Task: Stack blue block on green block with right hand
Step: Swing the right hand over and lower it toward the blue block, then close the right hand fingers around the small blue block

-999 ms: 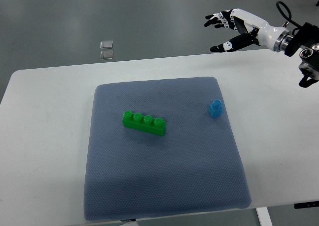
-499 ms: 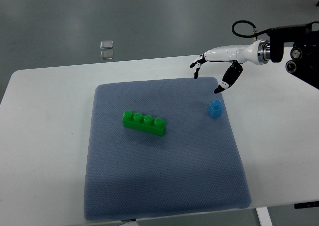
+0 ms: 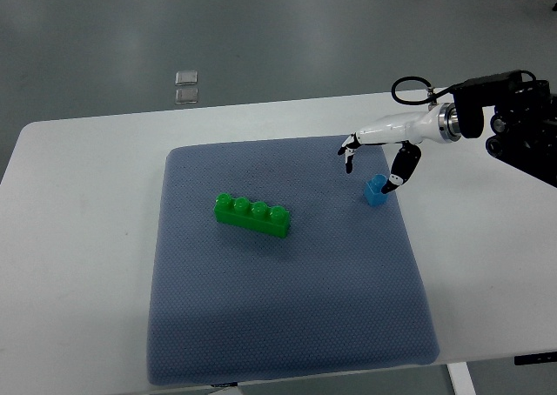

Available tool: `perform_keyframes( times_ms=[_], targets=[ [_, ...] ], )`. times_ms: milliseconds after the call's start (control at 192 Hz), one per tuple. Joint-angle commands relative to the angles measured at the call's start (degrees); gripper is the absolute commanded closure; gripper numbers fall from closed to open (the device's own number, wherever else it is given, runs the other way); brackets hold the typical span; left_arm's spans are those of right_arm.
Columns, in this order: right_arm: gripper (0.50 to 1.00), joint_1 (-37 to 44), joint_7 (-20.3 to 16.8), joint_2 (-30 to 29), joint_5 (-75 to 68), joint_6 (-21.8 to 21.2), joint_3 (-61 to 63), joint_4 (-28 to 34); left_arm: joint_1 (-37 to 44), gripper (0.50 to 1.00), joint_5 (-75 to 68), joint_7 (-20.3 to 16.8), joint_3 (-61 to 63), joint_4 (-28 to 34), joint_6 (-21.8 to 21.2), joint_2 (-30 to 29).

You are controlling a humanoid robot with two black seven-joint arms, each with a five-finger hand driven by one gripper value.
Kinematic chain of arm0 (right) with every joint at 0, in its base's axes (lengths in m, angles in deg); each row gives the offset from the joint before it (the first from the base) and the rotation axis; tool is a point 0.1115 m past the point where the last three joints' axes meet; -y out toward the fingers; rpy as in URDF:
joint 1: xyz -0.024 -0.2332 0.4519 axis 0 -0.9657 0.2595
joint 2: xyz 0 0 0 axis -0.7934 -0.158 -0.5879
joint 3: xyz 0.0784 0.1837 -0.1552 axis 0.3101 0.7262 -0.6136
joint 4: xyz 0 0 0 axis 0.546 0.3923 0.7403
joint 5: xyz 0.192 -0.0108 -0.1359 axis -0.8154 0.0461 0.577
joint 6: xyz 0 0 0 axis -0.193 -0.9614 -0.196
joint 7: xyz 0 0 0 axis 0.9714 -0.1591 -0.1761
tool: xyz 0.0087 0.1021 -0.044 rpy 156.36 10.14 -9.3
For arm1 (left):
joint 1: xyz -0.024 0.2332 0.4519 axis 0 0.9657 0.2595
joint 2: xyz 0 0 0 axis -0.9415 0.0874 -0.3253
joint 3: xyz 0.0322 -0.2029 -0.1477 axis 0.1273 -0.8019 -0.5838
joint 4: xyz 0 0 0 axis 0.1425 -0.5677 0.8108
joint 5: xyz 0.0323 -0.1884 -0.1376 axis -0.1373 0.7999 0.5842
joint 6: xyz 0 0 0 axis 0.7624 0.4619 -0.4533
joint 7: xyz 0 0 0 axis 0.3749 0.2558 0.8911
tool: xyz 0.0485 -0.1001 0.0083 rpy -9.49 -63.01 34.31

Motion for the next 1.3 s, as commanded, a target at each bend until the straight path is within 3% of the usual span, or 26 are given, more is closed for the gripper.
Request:
perform_keyframes(
  times_ms=[0,224,1004,1296],
  targets=[
    [0.587,-0.1,-0.9,-0.1,0.1,1.1,-1.1,-0.2,0.0,0.500,0.0,0.0,0.0,0.0,0.0,0.0],
    [0.587,-0.3,-1.1,-0.6,0.2,1.6,-1.5,-0.3,0.0,0.500,0.0,-0.1,0.0,0.0,0.0,0.0],
    [0.587,-2.4,-9.1,-2.8,-0.6,2.0,-1.3,-1.9,0.0,0.500,0.0,0.0,0.0,0.0,0.0,0.0],
    [0.589,-3.0,-9.5,-2.8,-0.8,2.1,-1.2,-2.0,0.0,0.500,0.0,-0.1,0.0,0.0,0.0,0.0]
  ],
)
